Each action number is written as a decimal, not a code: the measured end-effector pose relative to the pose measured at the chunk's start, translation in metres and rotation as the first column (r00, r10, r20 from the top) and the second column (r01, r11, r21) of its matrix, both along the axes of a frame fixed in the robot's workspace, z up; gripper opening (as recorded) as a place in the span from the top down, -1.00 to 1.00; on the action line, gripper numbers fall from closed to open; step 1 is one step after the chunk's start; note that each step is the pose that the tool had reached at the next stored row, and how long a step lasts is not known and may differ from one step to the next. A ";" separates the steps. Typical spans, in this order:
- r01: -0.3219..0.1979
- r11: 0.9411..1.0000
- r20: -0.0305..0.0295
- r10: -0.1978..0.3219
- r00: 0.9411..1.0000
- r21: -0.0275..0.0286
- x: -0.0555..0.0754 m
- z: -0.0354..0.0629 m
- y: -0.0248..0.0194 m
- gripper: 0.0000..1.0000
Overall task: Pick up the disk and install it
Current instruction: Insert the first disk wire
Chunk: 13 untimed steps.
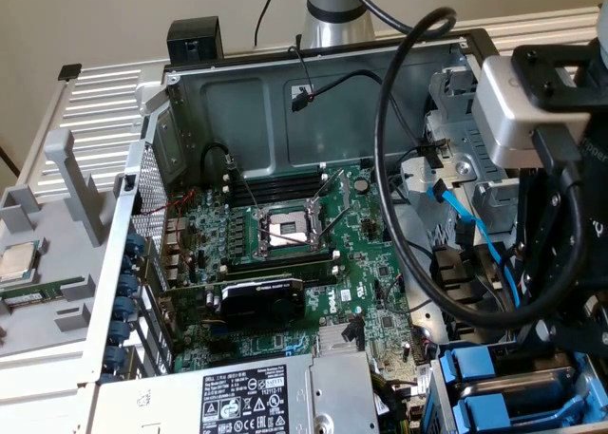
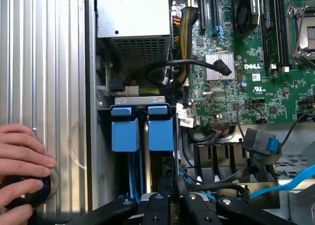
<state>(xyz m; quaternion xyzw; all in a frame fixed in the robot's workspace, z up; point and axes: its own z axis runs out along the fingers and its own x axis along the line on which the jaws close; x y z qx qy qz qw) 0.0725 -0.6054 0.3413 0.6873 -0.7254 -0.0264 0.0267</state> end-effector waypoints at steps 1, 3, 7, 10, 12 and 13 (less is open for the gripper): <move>0.000 1.000 0.000 0.000 1.000 0.000 0.000 0.0000 0.0000 0.66; 0.001 1.000 0.000 -0.001 1.000 0.001 0.000 0.0000 -0.0001 0.66; 0.005 1.000 0.000 -0.005 1.000 0.002 0.000 -0.0001 -0.0003 0.66; 0.009 1.000 0.000 -0.009 1.000 0.002 0.000 -0.0001 -0.0003 0.66; 0.010 1.000 0.000 -0.010 1.000 0.002 0.000 -0.0001 -0.0003 0.66; 0.010 1.000 0.000 -0.010 1.000 0.002 0.000 -0.0001 -0.0003 0.66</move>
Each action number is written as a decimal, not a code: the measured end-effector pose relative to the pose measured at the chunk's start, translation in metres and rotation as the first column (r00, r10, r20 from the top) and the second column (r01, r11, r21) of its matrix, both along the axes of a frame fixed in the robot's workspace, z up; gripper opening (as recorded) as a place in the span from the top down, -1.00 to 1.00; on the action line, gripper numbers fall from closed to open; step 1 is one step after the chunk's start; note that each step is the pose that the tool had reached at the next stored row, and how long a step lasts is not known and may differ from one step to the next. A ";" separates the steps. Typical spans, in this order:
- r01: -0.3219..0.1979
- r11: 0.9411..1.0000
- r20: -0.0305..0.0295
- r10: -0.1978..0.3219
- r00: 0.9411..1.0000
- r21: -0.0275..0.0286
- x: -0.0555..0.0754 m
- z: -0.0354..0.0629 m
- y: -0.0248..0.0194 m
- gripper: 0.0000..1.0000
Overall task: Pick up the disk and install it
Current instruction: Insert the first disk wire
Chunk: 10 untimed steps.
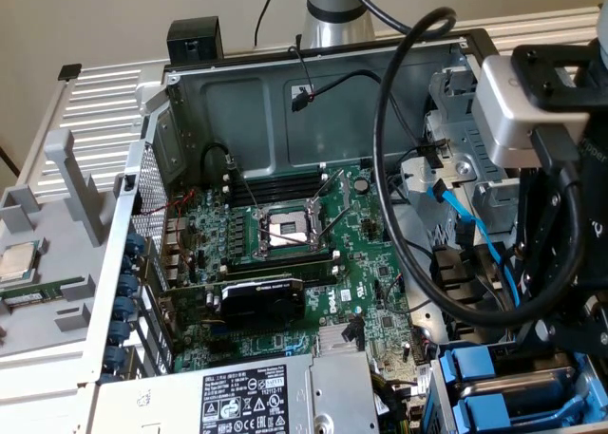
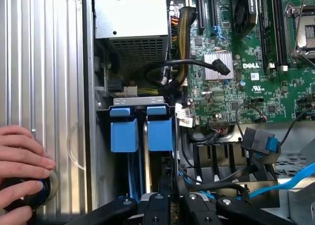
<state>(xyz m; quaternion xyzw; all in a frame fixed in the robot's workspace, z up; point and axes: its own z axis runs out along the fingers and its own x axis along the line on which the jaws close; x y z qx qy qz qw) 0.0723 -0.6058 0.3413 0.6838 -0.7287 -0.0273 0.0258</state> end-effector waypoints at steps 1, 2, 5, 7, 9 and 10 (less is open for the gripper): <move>0.000 1.000 0.000 0.000 1.000 0.000 0.000 0.0000 0.0000 0.66; 0.000 1.000 0.000 0.000 1.000 0.000 0.000 0.0000 0.0000 0.66; 0.000 1.000 0.000 0.000 1.000 0.001 0.000 0.0000 -0.0009 0.66; 0.000 1.000 0.000 0.000 1.000 0.002 0.000 0.0001 -0.0013 0.66; 0.000 1.000 0.001 0.000 1.000 0.002 0.000 0.0001 -0.0013 0.66; 0.000 1.000 0.001 0.000 1.000 0.002 0.000 0.0000 -0.0016 0.66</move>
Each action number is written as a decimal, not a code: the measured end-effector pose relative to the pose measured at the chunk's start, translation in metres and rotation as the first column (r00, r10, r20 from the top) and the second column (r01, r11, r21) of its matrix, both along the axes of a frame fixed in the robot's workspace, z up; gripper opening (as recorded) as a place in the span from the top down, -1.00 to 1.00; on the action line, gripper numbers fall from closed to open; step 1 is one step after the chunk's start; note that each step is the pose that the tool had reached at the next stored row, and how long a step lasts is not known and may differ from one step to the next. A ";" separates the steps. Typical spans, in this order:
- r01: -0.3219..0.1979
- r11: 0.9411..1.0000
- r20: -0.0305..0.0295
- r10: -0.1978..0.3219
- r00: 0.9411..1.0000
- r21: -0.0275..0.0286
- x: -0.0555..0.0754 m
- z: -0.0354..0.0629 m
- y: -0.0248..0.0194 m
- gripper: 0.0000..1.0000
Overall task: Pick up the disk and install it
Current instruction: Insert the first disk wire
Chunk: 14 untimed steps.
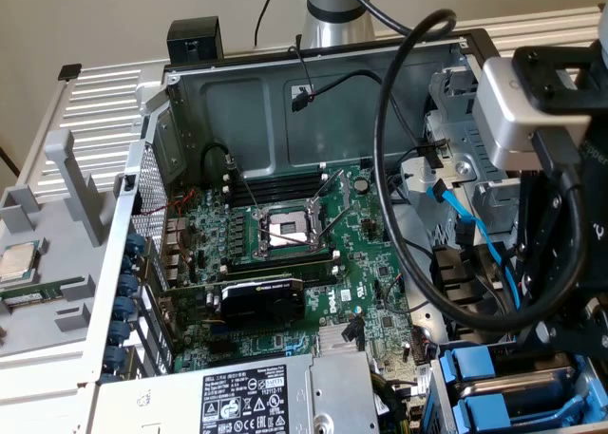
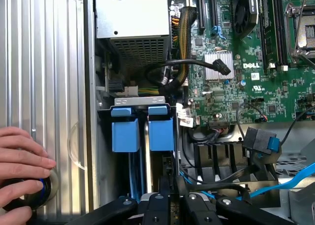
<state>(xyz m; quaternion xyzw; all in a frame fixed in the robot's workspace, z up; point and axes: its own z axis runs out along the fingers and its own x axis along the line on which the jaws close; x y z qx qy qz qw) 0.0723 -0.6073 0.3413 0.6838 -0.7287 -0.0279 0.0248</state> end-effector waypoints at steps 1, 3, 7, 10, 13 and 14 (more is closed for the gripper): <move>0.000 1.000 0.000 0.000 1.000 0.000 0.000 0.0000 0.0000 0.66; 0.000 1.000 0.000 0.000 1.000 0.001 0.000 0.0000 0.0000 0.66; 0.000 1.000 0.000 0.000 1.000 0.007 0.000 0.0000 0.0000 0.66; 0.000 1.000 0.000 0.000 1.000 0.008 0.000 -0.0002 -0.0003 0.66; 0.000 1.000 0.000 0.000 1.000 0.009 0.000 -0.0002 -0.0008 0.66; 0.000 1.000 0.000 0.000 1.000 0.010 0.000 -0.0003 -0.0011 0.66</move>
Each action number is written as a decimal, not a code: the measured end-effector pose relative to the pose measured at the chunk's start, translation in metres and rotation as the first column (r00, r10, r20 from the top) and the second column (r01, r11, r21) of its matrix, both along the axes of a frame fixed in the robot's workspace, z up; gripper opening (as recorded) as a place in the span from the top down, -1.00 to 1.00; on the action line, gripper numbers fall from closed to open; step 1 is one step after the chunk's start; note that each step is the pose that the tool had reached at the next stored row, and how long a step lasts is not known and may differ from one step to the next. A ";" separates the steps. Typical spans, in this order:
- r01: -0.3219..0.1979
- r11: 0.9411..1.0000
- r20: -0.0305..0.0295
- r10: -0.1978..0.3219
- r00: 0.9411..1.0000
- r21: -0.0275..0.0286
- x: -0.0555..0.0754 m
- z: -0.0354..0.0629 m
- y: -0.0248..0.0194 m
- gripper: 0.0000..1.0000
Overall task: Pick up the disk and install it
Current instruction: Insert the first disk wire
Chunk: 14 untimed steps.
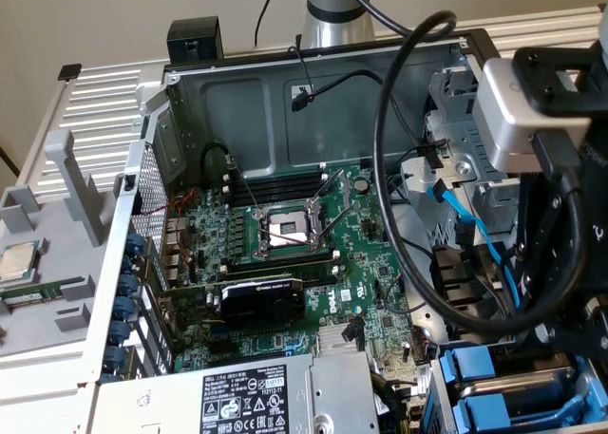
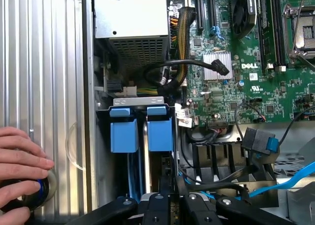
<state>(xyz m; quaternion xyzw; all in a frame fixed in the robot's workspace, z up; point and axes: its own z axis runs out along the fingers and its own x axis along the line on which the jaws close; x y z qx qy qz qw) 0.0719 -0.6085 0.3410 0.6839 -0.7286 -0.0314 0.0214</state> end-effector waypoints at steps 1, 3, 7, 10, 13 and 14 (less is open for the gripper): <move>0.000 1.000 0.000 0.000 1.000 0.000 0.000 0.0000 -0.0002 0.66; 0.000 1.000 0.001 0.000 1.000 0.000 0.000 0.0000 -0.0002 0.66; 0.000 1.000 0.002 0.000 1.000 0.001 0.000 0.0000 -0.0002 0.66; 0.000 1.000 0.002 0.000 1.000 0.002 0.000 -0.0002 -0.0005 0.66; 0.000 1.000 0.002 0.000 1.000 0.002 0.000 -0.0005 -0.0006 0.66; 0.000 1.000 0.002 0.000 1.000 0.003 0.000 -0.0006 -0.0006 0.66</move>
